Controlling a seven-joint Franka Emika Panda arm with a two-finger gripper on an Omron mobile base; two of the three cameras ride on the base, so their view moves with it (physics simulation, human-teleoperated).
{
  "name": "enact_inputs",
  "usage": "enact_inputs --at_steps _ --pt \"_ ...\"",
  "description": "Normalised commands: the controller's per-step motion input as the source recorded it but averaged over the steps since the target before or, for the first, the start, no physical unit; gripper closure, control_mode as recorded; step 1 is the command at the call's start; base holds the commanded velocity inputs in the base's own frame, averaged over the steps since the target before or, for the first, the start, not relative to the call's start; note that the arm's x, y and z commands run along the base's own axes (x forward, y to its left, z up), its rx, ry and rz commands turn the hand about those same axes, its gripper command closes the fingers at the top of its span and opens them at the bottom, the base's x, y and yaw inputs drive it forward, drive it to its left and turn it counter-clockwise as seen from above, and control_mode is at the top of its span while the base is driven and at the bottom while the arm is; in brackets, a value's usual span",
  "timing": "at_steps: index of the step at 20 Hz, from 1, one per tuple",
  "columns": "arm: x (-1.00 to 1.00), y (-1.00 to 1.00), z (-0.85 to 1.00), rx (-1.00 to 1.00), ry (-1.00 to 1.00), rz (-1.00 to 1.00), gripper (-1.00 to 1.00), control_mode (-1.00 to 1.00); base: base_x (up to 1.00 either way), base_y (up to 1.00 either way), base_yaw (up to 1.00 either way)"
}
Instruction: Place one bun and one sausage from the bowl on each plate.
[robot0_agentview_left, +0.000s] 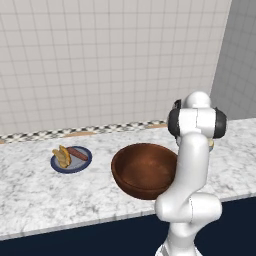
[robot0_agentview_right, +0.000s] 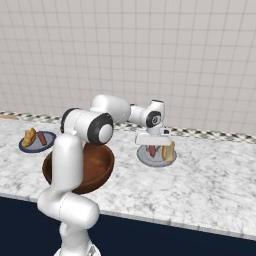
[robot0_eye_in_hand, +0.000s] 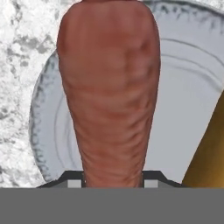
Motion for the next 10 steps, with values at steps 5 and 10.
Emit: enact_inputs --at_steps 5,10 --pt "0.00 0.00 0.03 0.00 0.02 0.00 -1.00 -1.00 0.00 0.00 0.00" --pt "0.00 0.00 0.08 -0.01 0.07 0.00 -1.00 -1.00 0.00 0.00 0.00"
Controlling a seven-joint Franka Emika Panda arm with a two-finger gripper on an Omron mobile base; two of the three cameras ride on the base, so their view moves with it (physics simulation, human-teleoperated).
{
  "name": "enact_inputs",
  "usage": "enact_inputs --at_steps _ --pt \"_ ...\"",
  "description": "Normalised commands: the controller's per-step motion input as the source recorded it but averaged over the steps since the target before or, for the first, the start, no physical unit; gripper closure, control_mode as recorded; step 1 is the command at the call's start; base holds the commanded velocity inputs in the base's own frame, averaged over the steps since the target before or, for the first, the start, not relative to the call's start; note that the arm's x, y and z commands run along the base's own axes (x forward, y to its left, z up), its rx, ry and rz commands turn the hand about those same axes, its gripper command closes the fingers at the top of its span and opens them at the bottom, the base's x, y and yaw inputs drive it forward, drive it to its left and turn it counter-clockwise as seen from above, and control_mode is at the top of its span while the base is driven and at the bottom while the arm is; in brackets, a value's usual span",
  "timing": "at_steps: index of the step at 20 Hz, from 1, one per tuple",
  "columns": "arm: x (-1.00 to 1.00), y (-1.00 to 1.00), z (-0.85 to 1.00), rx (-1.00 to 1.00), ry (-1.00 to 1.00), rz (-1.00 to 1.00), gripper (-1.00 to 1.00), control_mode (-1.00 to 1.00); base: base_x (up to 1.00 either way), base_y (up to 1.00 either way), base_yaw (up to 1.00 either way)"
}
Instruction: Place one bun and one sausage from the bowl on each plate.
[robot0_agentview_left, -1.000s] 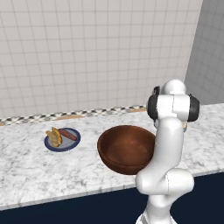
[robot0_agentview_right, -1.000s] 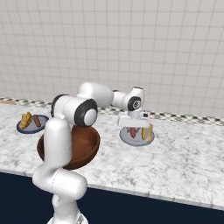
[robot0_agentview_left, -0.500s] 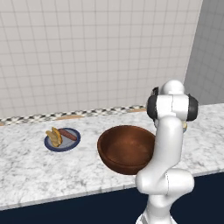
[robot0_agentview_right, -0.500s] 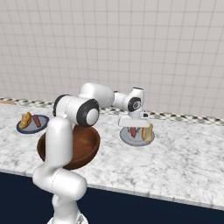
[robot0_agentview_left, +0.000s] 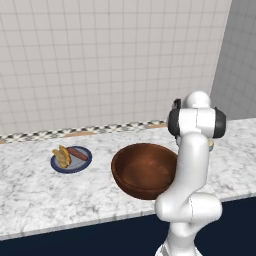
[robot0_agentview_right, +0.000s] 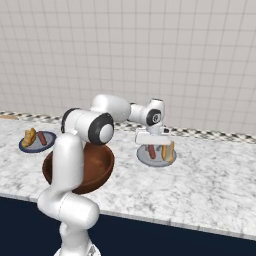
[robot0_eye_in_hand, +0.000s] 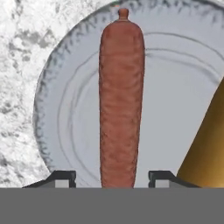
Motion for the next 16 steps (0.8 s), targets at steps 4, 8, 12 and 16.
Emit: enact_inputs --at_steps 4,8,12,16 --pt "-0.01 0.00 0.19 -0.01 0.07 0.00 -1.00 -1.00 0.00 0.00 0.00" --pt "-0.29 0.16 0.56 0.00 0.00 0.00 -1.00 -1.00 0.00 0.00 0.00" --pt "-0.60 0.25 0.59 0.00 0.00 0.03 -1.00 -1.00 0.00 0.00 0.00" --pt "-0.85 0.09 0.24 0.03 -0.05 0.10 -1.00 -1.00 0.00 0.00 0.00"
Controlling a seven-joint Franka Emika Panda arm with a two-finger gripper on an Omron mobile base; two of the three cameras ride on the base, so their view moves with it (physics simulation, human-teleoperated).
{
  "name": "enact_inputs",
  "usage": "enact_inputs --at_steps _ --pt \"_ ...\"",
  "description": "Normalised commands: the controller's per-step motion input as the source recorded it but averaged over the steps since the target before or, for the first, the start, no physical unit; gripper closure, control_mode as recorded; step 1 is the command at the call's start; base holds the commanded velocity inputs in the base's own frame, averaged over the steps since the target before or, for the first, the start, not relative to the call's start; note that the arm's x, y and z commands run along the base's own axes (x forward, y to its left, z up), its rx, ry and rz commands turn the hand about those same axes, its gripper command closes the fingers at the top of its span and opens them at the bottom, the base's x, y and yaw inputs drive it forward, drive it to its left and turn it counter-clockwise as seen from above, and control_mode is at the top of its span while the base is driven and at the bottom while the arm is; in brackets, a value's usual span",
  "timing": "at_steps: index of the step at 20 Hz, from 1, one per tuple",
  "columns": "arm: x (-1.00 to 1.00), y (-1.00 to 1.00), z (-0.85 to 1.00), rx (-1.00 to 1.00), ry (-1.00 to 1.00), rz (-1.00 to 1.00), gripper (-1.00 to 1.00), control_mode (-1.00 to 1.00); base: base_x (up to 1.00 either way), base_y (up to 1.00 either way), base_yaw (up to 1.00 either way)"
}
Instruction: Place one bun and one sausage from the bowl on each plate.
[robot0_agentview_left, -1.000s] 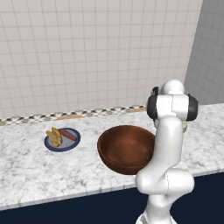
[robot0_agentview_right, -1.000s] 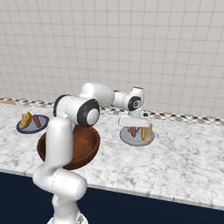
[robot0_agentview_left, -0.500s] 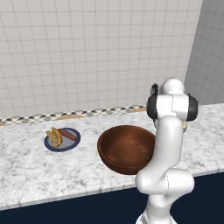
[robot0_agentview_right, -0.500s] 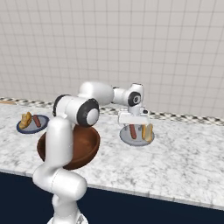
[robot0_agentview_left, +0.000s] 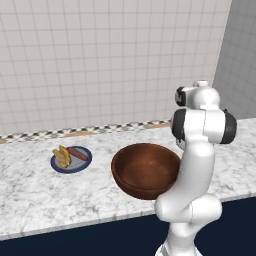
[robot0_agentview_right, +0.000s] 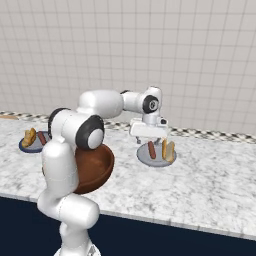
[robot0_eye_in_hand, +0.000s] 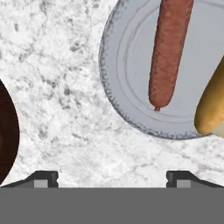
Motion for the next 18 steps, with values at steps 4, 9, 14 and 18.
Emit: enact_inputs --at_steps 4,9,14,18 --pt "-0.79 0.01 0.11 0.03 -0.04 0.10 -1.00 -1.00 0.00 0.00 0.00" --pt "-0.64 0.00 0.07 0.02 -0.01 0.08 -1.00 -1.00 0.00 0.00 0.00" --pt "-0.69 0.00 0.22 0.03 -0.05 0.09 -1.00 -1.00 0.00 0.00 0.00" --pt "-0.69 0.00 0.28 0.05 -0.06 0.10 -1.00 -1.00 0.00 0.00 0.00"
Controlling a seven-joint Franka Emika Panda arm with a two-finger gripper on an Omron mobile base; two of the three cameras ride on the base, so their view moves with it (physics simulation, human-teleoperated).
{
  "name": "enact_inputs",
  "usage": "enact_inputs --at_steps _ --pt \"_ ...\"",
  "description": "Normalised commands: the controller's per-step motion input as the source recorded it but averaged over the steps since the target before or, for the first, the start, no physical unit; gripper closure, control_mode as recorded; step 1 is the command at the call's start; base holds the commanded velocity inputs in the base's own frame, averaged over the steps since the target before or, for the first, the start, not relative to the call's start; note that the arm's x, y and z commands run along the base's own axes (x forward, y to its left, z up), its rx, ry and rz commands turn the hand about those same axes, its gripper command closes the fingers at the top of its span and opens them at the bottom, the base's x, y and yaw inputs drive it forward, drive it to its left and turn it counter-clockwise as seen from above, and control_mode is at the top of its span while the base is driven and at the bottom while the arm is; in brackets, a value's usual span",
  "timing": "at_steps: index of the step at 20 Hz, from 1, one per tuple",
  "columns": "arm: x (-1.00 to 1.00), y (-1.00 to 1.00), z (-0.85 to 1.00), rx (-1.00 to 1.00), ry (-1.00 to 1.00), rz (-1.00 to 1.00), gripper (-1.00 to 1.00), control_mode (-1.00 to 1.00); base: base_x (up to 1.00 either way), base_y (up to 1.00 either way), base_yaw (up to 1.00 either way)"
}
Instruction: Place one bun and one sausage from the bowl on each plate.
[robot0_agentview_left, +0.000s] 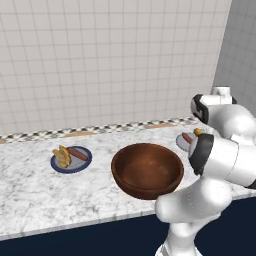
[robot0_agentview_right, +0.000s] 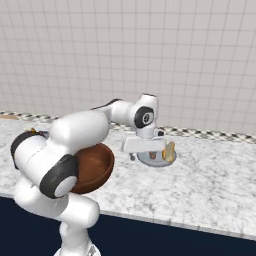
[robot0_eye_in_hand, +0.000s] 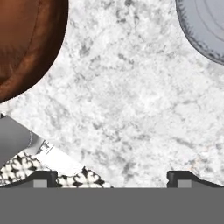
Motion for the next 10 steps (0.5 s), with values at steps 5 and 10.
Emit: enact_inputs --at_steps 5,10 --pt "-0.56 0.02 0.46 0.03 -0.07 0.12 -1.00 -1.00 0.00 0.00 0.00" --pt "-0.45 0.07 0.77 0.00 -0.07 0.10 -1.00 -1.00 0.00 0.00 0.00"
